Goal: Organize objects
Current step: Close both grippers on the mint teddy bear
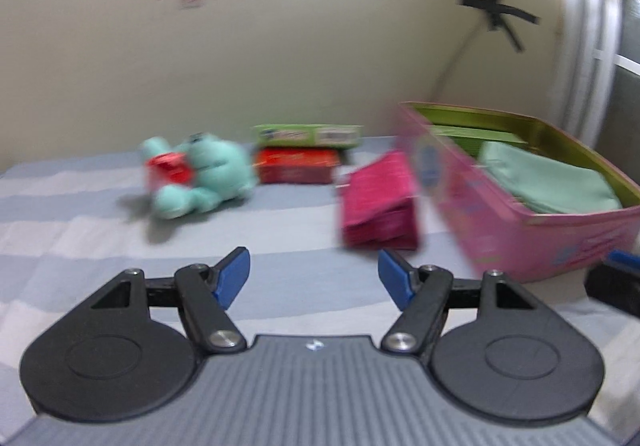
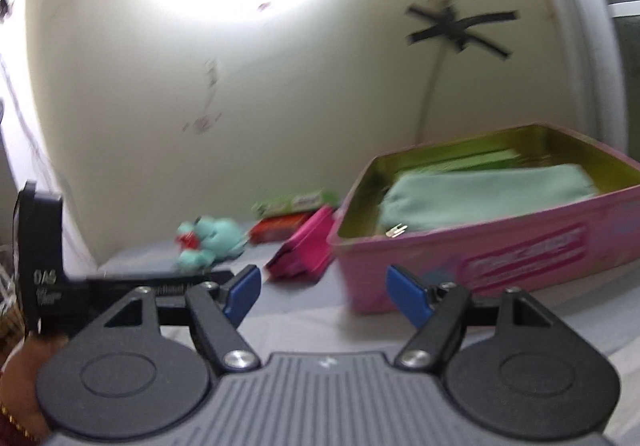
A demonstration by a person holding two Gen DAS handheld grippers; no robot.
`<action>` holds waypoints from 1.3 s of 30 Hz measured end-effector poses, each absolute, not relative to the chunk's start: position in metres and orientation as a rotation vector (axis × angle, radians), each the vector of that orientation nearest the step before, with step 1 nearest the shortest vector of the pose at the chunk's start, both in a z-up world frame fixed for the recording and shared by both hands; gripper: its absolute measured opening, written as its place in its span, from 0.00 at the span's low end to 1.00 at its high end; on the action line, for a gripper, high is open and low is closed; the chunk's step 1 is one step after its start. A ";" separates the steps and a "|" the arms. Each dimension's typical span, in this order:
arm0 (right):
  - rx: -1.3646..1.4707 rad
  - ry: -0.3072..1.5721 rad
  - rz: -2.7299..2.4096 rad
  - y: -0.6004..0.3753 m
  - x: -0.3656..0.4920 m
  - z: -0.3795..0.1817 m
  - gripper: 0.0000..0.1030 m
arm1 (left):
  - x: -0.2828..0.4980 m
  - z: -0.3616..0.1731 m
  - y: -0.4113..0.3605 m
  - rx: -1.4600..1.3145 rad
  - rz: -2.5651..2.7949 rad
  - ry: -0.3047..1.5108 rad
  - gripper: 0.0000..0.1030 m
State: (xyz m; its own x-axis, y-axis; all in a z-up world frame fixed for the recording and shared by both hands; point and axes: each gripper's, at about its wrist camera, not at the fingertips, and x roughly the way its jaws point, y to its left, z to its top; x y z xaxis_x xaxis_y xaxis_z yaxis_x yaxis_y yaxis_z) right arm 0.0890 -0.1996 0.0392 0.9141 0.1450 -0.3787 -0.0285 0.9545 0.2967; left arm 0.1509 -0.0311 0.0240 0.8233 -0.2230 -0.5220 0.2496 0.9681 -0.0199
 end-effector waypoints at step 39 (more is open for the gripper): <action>-0.027 0.572 0.340 -0.036 0.300 0.030 0.44 | 0.189 0.010 0.116 -0.413 0.073 0.590 0.71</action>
